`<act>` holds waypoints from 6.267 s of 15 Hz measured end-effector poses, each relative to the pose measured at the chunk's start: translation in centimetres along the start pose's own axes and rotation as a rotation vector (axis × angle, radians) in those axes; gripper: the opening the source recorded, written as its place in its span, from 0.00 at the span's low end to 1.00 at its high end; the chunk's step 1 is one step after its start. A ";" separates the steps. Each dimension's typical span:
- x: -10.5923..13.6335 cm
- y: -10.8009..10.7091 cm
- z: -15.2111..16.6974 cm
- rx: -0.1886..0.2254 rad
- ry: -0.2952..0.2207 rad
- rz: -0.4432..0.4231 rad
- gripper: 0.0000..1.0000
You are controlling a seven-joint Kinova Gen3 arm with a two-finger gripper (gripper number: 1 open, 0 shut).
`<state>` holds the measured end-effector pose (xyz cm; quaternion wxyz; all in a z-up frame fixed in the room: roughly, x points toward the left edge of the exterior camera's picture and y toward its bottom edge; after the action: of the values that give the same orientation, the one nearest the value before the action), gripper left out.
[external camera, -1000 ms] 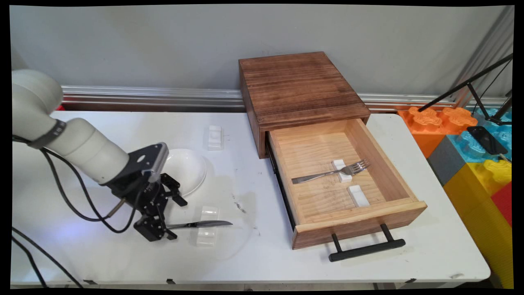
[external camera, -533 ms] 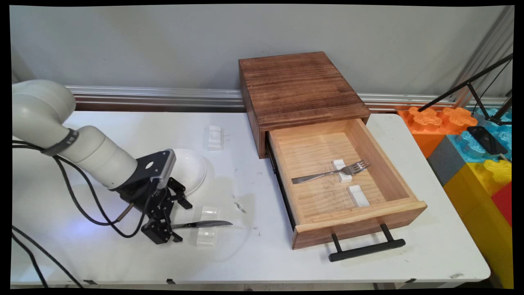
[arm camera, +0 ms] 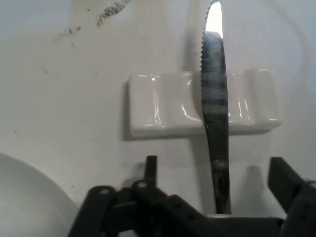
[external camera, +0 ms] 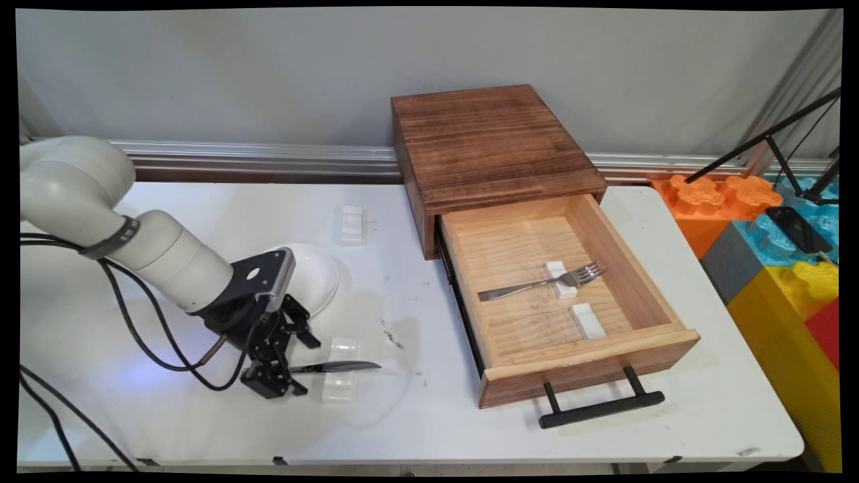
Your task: Pick up the knife from the right of the white plate, then place the picked object into the drawer
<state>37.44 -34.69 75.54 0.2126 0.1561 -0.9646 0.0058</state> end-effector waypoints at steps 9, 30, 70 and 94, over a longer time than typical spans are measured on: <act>0.2 0.0 -0.4 -0.015 -0.014 -0.008 0.00; 9.7 1.0 -14.0 -0.021 -0.009 -0.102 0.00; 38.5 -5.2 -0.4 0.046 0.174 -0.237 0.00; 36.3 -6.3 8.0 0.010 0.147 -0.257 0.00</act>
<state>4.88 -52.16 82.88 0.2807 0.2785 -0.9185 -0.0051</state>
